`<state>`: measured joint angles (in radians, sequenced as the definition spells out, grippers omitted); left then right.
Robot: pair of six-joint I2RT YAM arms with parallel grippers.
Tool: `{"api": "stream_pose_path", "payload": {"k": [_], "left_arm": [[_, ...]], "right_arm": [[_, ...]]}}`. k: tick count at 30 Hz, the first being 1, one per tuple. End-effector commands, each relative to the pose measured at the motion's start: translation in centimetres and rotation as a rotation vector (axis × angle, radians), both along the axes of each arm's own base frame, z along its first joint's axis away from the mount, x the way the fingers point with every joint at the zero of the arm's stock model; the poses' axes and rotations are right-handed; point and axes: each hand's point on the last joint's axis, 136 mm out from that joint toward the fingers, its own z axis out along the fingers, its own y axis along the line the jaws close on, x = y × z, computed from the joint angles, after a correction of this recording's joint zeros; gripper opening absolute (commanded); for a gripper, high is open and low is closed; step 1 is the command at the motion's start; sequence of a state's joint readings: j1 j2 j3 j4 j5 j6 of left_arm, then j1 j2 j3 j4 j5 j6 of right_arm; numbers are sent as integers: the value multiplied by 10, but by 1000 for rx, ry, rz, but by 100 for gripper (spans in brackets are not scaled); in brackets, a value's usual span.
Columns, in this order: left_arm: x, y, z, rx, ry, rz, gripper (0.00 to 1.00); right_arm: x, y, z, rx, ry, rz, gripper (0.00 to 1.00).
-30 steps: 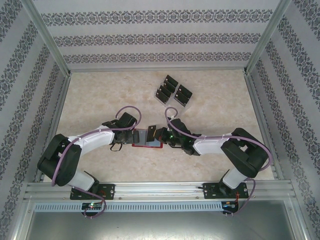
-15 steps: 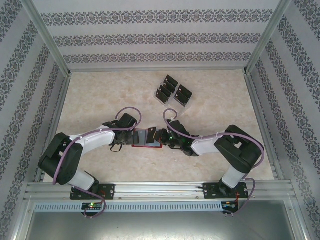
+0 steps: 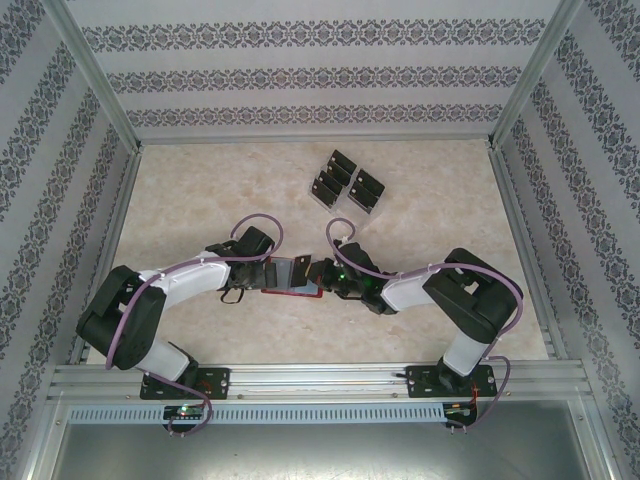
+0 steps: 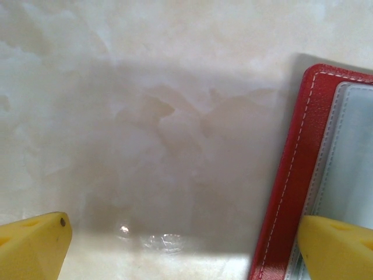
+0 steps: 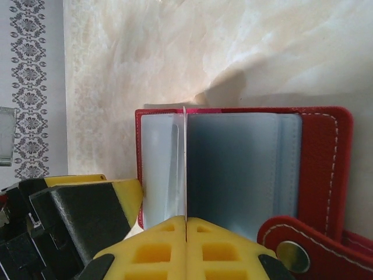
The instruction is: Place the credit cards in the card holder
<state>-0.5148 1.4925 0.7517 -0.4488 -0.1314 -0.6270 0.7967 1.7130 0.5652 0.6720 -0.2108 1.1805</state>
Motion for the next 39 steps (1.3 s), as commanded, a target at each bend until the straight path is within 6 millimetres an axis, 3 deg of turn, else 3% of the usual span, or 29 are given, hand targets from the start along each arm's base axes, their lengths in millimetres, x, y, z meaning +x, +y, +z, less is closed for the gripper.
{"api": "stream_pose_path", "payload": {"k": [1,6,14,22,39], "left_arm": [[4,10,18,33,-43,0,100],[8,3,29,5,-59,-25,100],[9,-7,11,-7,-22,-78,100],[4,13,-4,111,26,-44,100],[1,13,-9,104,35,-39,100]], "right_arm": [[-7,4,0,20,1,18,0],[-8,3,1,28,1,15,0],[-8,6,7,57,3,16,0],[-7,7,13,84,-3,8,0],[-5,9,0,123,28,-18,0]]}}
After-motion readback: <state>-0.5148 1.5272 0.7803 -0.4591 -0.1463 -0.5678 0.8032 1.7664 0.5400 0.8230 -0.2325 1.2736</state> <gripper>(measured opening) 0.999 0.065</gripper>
